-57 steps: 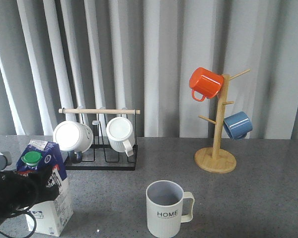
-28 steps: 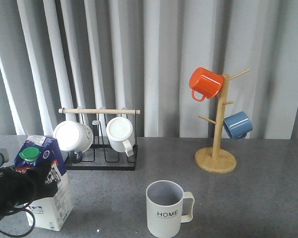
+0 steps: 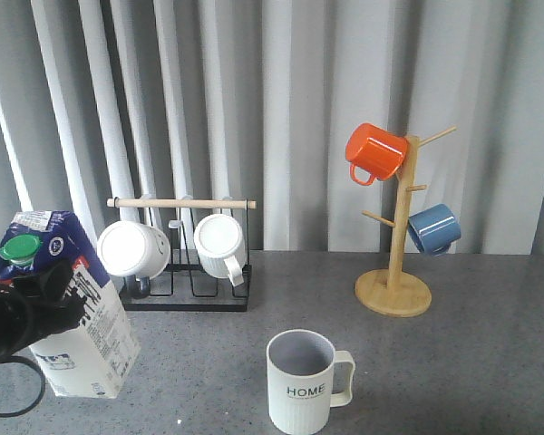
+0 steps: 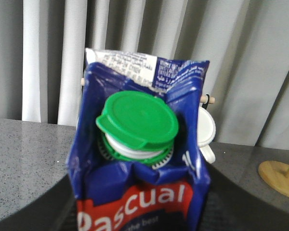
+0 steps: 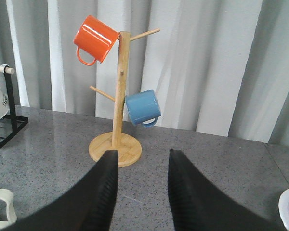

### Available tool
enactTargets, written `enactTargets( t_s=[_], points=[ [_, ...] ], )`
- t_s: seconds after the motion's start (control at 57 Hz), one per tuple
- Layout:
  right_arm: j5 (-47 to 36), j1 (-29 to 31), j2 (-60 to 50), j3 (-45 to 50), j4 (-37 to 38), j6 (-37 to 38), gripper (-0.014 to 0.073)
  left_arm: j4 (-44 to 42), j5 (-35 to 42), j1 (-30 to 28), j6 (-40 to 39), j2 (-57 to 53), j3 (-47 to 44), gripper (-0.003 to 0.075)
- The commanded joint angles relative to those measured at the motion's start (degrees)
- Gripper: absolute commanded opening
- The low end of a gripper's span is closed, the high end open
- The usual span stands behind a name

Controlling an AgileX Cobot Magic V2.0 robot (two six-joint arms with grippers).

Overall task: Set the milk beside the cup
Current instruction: 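Lift the milk carton with the left gripper and carry it toward the mug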

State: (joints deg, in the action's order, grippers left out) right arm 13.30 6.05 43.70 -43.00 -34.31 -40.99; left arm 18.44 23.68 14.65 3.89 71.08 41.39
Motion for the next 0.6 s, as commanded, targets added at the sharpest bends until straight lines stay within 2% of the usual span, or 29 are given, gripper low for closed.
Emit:
enactTargets(
  t_s=[0.0, 0.246, 0.316, 0.474, 0.579],
  points=[
    [-3.3, -0.1, -0.2, -1.5, -0.5, -0.1, 0.0265, 7.2, 2.5, 2.2, 5.3, -2.6, 2.0, 0.0178],
    [-3.3, -0.1, -0.2, -1.5, -0.5, -0.1, 0.0265, 18.0, 2.4, 10.3, 22.3, -2.3, 5.5, 0.0178],
    [-3.3, -0.1, -0.2, -1.5, -0.5, -0.1, 0.0265, 23.4, 3.1, 12.3, 27.7, -1.7, 7.3, 0.0178],
    [-3.3, -0.1, -0.2, -1.5, -0.5, -0.1, 0.0265, 39.7, 9.1, 17.1, 40.5, 0.2, 10.4, 0.0178],
    [-3.3, -0.1, -0.2, -1.5, -0.5, -0.1, 0.0265, 46.1, 14.5, 21.4, 47.9, 2.4, 11.6, 0.0178]
  ],
)
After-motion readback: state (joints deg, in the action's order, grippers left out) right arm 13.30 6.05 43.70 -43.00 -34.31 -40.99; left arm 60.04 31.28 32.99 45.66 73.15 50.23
